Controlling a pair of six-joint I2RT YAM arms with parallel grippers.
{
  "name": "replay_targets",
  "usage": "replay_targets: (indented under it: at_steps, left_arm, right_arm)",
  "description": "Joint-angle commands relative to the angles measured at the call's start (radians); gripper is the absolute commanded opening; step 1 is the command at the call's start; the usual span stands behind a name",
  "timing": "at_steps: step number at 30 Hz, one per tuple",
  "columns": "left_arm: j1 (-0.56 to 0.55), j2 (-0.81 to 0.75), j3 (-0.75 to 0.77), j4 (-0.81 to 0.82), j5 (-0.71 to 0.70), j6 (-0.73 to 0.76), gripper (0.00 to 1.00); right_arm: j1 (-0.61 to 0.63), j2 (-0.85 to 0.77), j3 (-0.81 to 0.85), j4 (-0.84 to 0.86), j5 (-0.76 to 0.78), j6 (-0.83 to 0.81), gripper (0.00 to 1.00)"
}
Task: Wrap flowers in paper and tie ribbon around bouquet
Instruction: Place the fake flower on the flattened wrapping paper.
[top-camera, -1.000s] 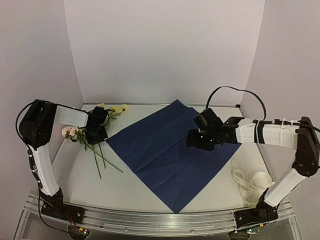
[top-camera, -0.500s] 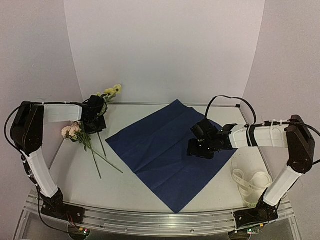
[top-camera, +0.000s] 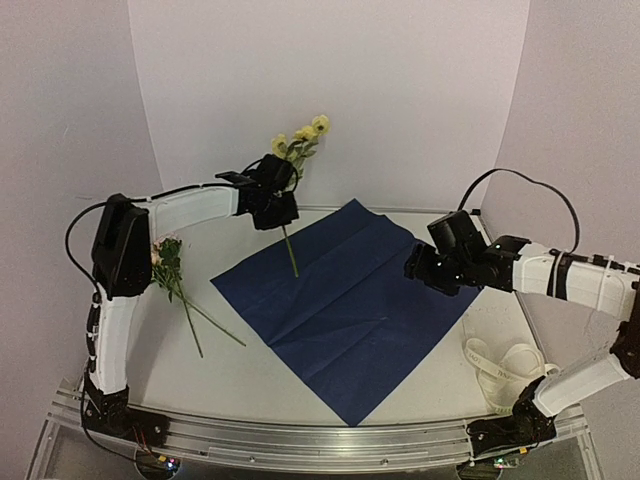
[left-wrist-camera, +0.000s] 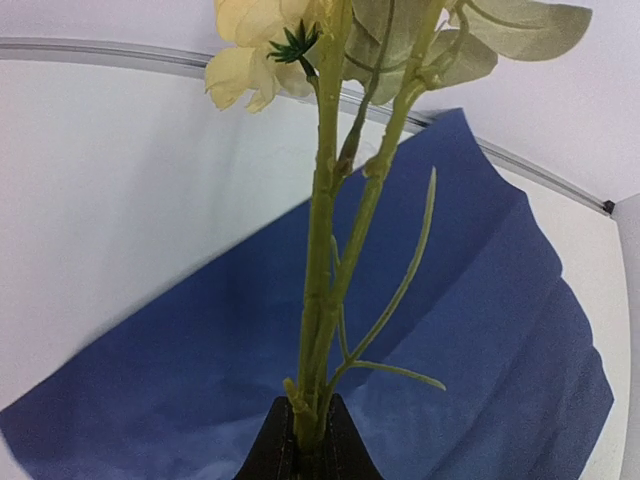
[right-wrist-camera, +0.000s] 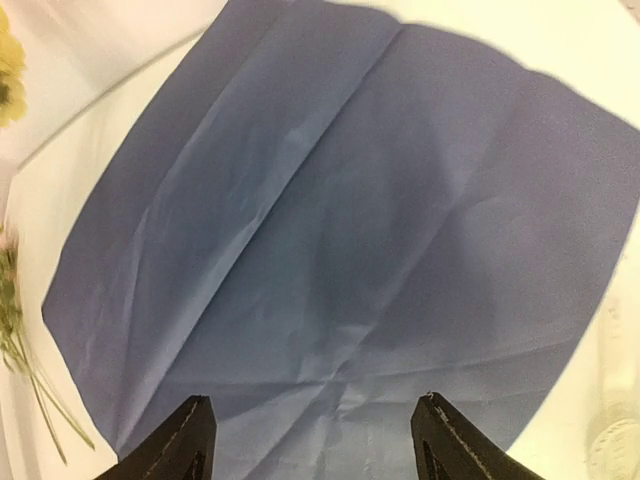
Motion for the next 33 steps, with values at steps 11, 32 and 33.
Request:
replay_targets:
  at_steps: [11,32,33]
  left_arm:
    - [-0.140,0.447,0.543,0.069,0.094,-0.102,0.00]
    - [-0.157,0.310,0.342,0.161,0.139,-0.099,0.55]
    - [-0.156,0.248,0.277,0.164,0.099,-0.100,0.56]
  right_arm:
    - [-0.082,0.023,0.016,0.022,-0.128,-0.075,0.71]
    - [-0.084,0.178,0.091,0.033,-0.179,-0.106,0.70]
    - [-0.084,0.180,0.093,0.033,-0.179,-0.112,0.70]
